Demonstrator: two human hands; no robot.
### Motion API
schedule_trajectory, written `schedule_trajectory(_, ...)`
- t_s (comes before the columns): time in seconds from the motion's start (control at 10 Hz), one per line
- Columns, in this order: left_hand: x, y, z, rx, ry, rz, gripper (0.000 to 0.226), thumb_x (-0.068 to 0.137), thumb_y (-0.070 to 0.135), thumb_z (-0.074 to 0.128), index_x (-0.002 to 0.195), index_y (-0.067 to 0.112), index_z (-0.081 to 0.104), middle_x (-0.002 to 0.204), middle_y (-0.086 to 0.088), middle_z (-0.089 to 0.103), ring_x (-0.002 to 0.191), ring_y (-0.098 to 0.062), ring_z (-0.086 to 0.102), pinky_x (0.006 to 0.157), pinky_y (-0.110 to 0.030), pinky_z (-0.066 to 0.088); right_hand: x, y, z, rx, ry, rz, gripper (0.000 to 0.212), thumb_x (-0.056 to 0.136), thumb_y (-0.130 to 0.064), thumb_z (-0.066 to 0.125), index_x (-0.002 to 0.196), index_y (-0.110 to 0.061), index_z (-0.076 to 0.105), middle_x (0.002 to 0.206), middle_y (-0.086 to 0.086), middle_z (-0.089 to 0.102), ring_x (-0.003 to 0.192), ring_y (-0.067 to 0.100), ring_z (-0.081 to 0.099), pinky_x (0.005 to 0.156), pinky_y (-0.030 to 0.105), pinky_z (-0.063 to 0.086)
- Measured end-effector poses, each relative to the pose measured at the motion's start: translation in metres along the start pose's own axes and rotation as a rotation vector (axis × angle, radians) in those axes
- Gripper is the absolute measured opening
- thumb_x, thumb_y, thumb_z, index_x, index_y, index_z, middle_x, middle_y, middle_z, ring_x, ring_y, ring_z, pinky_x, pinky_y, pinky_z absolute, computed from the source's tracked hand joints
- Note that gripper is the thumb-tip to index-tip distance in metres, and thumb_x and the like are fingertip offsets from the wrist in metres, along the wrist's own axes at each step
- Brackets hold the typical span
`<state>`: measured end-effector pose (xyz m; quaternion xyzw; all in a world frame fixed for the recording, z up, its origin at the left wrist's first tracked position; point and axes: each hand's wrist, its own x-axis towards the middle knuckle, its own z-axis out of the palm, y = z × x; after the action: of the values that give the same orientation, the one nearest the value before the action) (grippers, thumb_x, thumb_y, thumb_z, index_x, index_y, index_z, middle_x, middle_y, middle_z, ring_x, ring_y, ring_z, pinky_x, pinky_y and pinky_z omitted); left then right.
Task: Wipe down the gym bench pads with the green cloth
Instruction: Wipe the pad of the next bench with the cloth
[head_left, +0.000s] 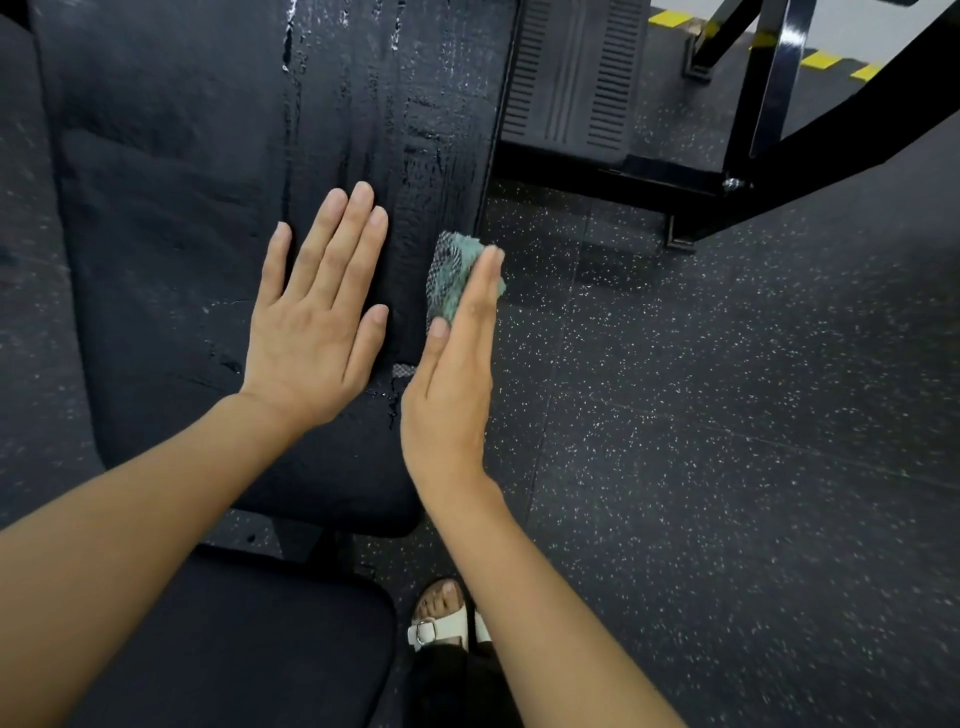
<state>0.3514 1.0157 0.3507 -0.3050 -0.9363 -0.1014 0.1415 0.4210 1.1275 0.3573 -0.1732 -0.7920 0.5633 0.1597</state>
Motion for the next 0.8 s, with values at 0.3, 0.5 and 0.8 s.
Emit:
schedule_trajectory(0.3, -0.016, 0.009, 0.004, -0.011, -0.017, -0.047, 0.062, 0.102, 0.031, 0.023, 0.158, 0.009, 0.006, 0.166, -0.011, 0.011, 0.153, -0.014, -0.004, 0.124, -0.044, 0.000, -0.071, 0.026, -0.001, -0.045, -0.096, 0.050, 0.056, 0.105, -0.031, 0.018, 0.150, -0.039, -0.015, 0.164, -0.011, -0.005, 0.150, 0.005, -0.002, 0.119, 0.017, 0.010)
schedule_trajectory(0.5, -0.027, 0.010, 0.008, -0.021, -0.007, -0.051, 0.062, 0.103, 0.031, 0.022, 0.158, 0.009, 0.006, 0.165, -0.011, 0.012, 0.152, -0.014, -0.003, 0.124, -0.044, 0.001, -0.079, 0.026, 0.001, 0.029, -0.091, 0.121, 0.055, 0.104, -0.028, 0.020, 0.153, -0.025, -0.005, 0.164, -0.007, 0.000, 0.149, 0.000, 0.000, 0.117, 0.012, 0.009)
schedule_trajectory(0.8, -0.133, 0.011, 0.019, -0.049, -0.127, 0.072, 0.064, 0.101, 0.032, 0.028, 0.159, 0.013, 0.006, 0.167, 0.001, -0.004, 0.154, -0.017, 0.000, 0.124, -0.043, -0.002, -0.026, 0.009, 0.008, 0.032, 0.071, 0.063, 0.051, 0.106, -0.013, 0.024, 0.155, -0.009, 0.009, 0.164, 0.005, 0.010, 0.151, 0.013, 0.007, 0.122, 0.029, 0.012)
